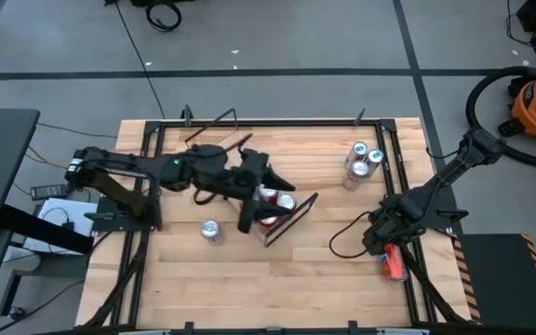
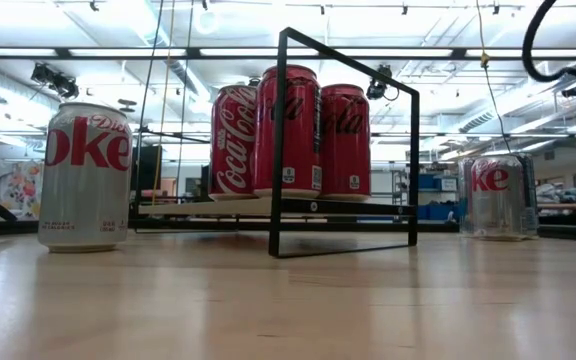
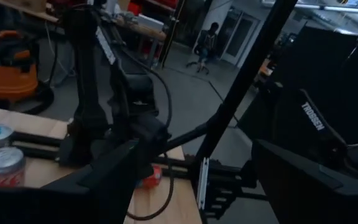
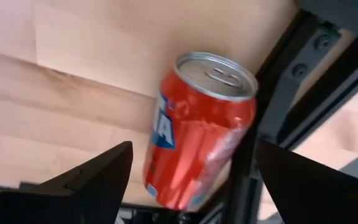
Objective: Place canned beverage on shelf
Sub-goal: Put the orange soda can on the shelf aligned with the other orange soda can
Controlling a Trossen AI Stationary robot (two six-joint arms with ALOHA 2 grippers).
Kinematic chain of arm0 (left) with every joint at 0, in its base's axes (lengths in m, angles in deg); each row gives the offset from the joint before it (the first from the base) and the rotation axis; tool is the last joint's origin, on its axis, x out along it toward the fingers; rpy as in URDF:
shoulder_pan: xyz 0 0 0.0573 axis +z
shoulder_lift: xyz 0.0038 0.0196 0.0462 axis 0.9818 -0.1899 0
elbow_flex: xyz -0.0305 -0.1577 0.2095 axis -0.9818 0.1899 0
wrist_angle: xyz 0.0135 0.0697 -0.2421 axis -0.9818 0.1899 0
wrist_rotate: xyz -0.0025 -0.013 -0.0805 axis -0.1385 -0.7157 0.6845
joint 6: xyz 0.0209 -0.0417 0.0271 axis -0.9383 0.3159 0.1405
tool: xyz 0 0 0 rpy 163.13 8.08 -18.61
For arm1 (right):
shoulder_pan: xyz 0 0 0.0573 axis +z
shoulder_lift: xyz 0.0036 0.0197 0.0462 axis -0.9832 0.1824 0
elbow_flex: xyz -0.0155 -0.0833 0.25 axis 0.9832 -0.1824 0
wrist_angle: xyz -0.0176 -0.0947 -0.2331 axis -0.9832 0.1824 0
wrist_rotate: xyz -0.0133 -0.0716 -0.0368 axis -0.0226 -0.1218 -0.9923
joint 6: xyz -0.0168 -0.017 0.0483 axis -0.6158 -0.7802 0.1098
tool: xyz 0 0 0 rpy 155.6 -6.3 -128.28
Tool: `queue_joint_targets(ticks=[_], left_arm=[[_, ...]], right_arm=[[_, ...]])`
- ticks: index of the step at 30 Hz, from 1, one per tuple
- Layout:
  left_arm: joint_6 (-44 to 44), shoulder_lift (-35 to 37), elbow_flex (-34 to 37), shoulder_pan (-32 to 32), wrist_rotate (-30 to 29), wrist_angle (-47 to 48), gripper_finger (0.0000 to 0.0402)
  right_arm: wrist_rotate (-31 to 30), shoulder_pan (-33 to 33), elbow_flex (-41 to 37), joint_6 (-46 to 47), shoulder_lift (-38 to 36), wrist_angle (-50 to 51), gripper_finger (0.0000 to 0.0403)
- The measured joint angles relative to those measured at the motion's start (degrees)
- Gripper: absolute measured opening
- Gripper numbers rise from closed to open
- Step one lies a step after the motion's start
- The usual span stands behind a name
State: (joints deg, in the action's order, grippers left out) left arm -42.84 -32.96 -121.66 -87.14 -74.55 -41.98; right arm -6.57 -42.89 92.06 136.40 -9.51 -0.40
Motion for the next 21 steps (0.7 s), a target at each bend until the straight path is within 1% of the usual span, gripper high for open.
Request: queue_joint_targets(ticks=[11, 16, 21], left_arm=[[-2.95, 4.39, -0.11, 3.89, 0.0, 5.48, 0.0315], [-3.14, 5.01, -0.02, 4.19, 0.0, 11.0, 0.0315], [-3.14, 4.92, 0.0, 3.69, 0.02, 12.9, 0.0315]], right_arm=[[-2.06, -0.09, -0.02, 0.23, 8.24, -8.98, 0.0349], [-0.8, -0.13, -0.02, -1.3, 10.16, -12.41, 0.0348], [-0.79, 0.35, -0.05, -0.21, 12.03, -15.18, 0.0348]])
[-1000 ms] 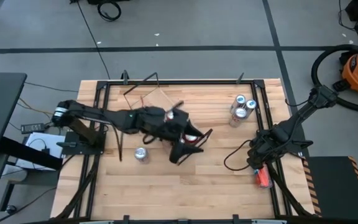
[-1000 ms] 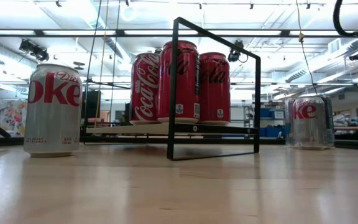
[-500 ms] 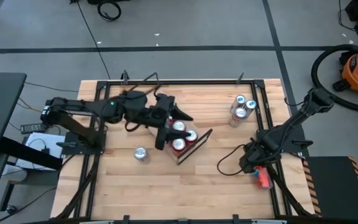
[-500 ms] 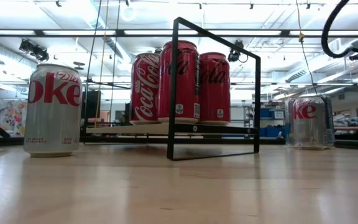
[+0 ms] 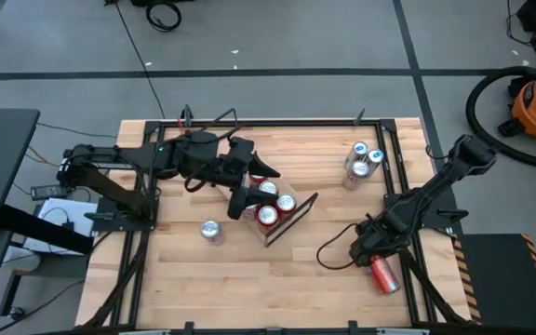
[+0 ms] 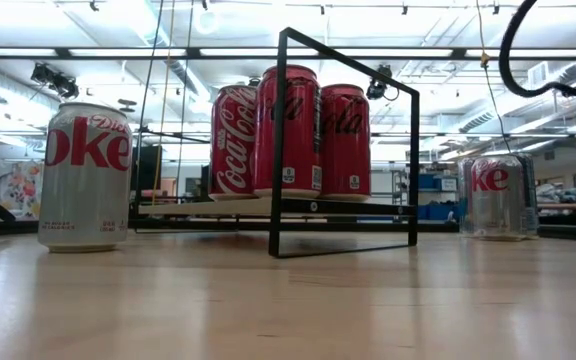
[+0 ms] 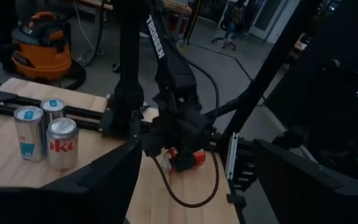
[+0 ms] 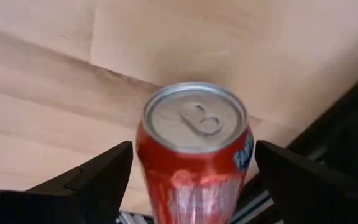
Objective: Place canned beverage on shelf
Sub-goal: Put the orange soda can on the shelf aligned with the other orange soda can
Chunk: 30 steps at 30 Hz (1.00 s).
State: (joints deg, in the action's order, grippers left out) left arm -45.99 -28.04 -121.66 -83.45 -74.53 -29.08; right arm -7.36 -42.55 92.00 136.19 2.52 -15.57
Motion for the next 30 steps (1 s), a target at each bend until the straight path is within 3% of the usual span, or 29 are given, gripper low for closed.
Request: queue_joint_targets(ticks=[15, 24, 30], left_arm=[[1.26, 0.0, 0.0, -0.07, 3.3, 4.21, 0.0315], [2.25, -0.02, 0.0, -0.22, 3.45, 6.39, 0.0315], [0.38, -0.02, 0.0, -2.2, 3.45, 7.83, 0.0315]], right_arm=[[2.42, 0.87, -0.12, -6.04, 11.97, -10.58, 0.0348], [1.29, 1.18, -0.09, -6.93, 10.37, -10.76, 0.0333], [-4.07, 1.16, 0.34, -5.82, 5.85, -9.58, 0.031]])
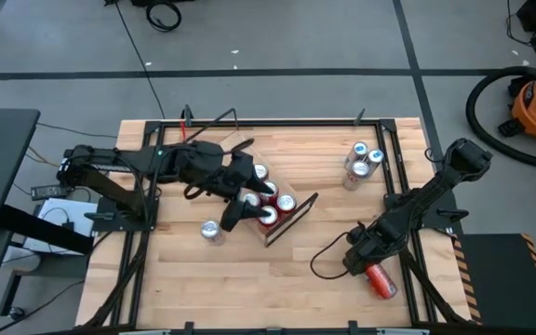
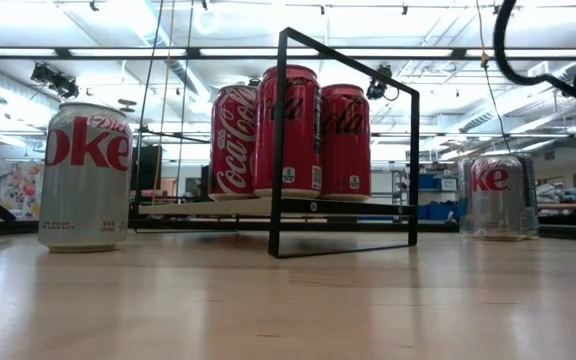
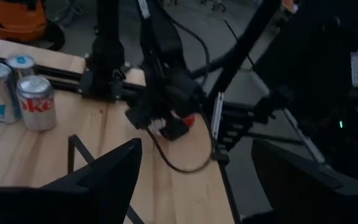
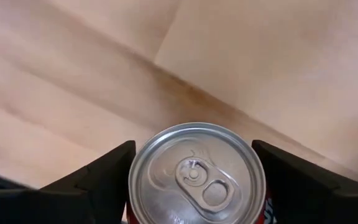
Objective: Place canned beverage on shelf
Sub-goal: Put the orange soda can on the shelf aligned with the other orange soda can
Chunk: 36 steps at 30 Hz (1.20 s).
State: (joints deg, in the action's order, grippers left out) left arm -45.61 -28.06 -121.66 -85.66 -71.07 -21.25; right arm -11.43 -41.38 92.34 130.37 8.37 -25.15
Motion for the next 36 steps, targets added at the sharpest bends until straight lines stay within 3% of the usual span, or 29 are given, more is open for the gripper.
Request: queue_joint_targets(ticks=[7, 14, 27, 36], left_arm=[[-0.34, 0.0, 0.0, -0.09, -1.3, 0.93, 0.0315], [0.72, -0.83, -0.08, -1.41, -1.71, 0.99, 0.0315], [6.5, -15.24, 0.0, -11.08, -4.13, -5.78, 0.0315], [19.16, -21.88, 0.0, -12.58, -5.86, -11.86, 0.0315]], right_arm=[[-2.04, -0.6, -0.02, 0.23, -3.4, 3.93, 0.0316], [-8.95, -2.76, -0.02, 0.2, -7.38, 4.62, 0.0316], [-15.79, -6.43, -0.02, -2.56, -10.63, 3.75, 0.0316], [-19.19, -7.84, 0.0, -5.02, -11.4, 4.54, 0.0316]])
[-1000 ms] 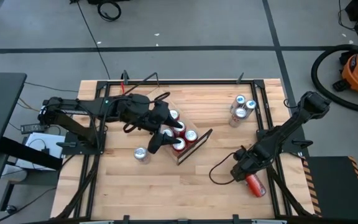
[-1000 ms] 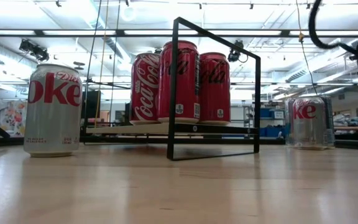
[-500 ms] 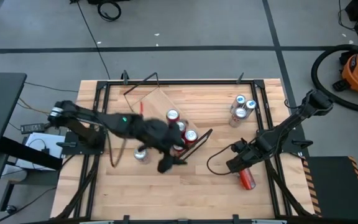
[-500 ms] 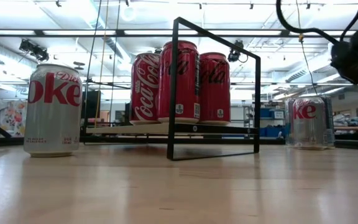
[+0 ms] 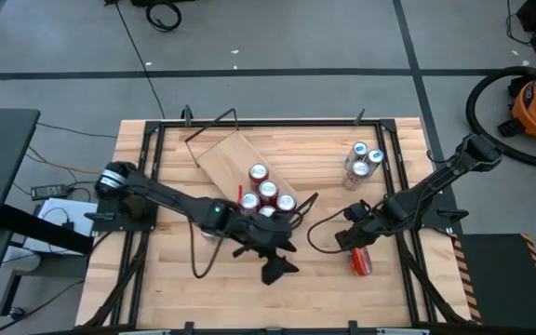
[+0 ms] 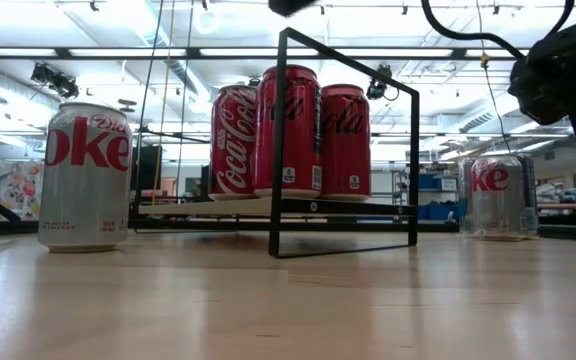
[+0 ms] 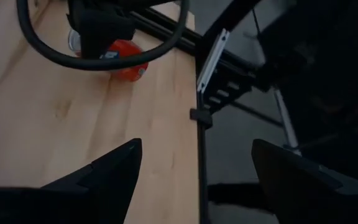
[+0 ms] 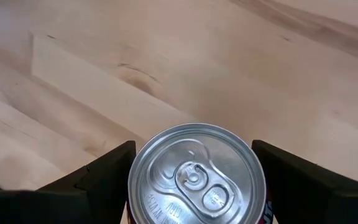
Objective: Place canned beverage on shelf
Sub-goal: Put the orange soda can on the shelf aligned with the other orange soda can
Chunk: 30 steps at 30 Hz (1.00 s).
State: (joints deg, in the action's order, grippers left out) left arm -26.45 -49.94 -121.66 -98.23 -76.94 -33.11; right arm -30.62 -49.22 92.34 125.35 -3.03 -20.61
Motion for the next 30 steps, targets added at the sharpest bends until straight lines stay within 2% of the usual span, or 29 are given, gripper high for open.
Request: queue_joint_targets(ticks=[6, 10, 17, 22, 30], left_arm=[[5.79, -5.35, 0.0, -2.29, -0.93, -9.59, 0.0315], [8.48, -7.59, 0.0, -3.85, -3.61, -15.15, 0.0315], [7.7, -8.0, 0.0, -4.16, -11.23, -14.96, 0.0315], [7.62, -8.0, 0.0, -3.19, -11.78, -14.75, 0.0315], [7.04, -8.0, 0.0, -2.08, -11.82, -14.6, 0.0315]], right_arm=[[-2.29, -0.42, 0.0, -1.43, -0.07, -0.7, 0.0316], [-5.62, -0.42, 0.02, -2.25, -0.36, -1.63, 0.0316], [-13.29, -0.34, 0.02, -3.95, -1.93, -3.24, 0.0316], [-17.35, -0.36, 0.02, -6.16, -3.44, -4.15, 0.0316], [-18.04, -0.36, 0.02, -10.77, -4.7, -4.3, 0.0316]])
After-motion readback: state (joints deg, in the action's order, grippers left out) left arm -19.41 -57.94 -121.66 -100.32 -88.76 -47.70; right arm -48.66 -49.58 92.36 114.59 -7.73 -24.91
